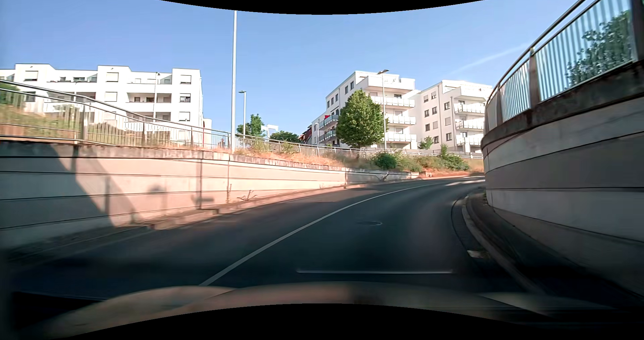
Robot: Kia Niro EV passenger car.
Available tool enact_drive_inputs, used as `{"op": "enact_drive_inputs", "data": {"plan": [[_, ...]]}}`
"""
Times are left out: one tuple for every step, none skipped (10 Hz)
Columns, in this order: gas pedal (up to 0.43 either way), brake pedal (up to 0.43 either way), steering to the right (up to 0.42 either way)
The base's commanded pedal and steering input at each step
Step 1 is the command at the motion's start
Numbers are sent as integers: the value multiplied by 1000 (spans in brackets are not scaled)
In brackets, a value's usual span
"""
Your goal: Follow the waypoints while adhering to traffic rules and regulations
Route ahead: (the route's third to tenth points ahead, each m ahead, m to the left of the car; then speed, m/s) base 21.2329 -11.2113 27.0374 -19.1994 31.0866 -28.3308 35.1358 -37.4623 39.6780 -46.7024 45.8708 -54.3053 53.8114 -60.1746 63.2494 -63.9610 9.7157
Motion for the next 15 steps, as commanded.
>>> {"op": "enact_drive_inputs", "data": {"plan": [[47, 0, 127], [47, 0, 127], [59, 0, 127], [59, 0, 127], [59, 0, 127], [59, 0, 127], [67, 0, 127], [79, 0, 126], [79, 0, 126], [87, 0, 126], [87, 0, 127], [87, 0, 127], [98, 0, 127], [110, 0, 126], [110, 0, 123]]}}
